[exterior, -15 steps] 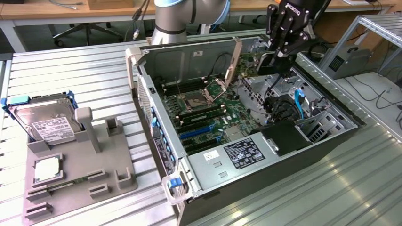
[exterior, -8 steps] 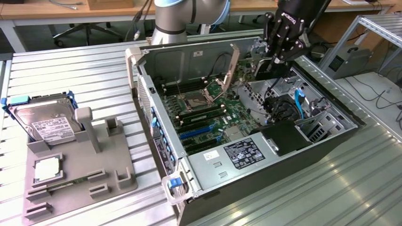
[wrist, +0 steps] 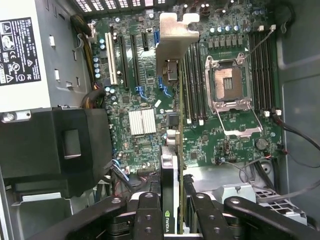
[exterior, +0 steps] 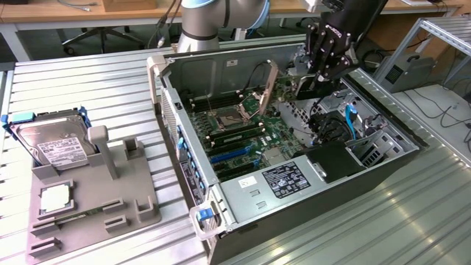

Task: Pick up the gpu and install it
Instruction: 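Insert the gpu into the slot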

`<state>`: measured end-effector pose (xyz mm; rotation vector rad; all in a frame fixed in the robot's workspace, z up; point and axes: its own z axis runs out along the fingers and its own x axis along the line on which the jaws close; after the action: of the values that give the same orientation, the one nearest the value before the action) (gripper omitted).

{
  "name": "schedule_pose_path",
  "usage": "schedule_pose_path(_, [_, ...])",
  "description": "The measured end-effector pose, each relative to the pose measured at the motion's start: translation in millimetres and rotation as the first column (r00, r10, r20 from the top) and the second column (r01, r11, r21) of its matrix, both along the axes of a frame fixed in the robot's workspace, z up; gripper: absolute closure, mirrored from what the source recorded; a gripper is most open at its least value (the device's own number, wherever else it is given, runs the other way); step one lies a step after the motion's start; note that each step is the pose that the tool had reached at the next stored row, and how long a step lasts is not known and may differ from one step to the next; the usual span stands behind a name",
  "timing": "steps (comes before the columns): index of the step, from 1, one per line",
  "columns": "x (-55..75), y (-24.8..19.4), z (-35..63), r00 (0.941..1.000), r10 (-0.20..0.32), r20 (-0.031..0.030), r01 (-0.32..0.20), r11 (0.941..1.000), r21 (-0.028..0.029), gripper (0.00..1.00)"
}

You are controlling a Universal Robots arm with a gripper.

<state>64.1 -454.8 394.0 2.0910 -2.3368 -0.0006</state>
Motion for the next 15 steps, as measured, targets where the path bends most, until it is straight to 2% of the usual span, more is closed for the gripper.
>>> schedule_pose_path(9, [-1.1,0.0,-3.2,0.9997,0.023,-0.0001,-0.023,0.9997,-0.0032,0.73])
schedule_pose_path(15, [-13.0,0.0,-5.9,0.9997,0.023,-0.0001,-0.023,0.9997,-0.0032,0.73])
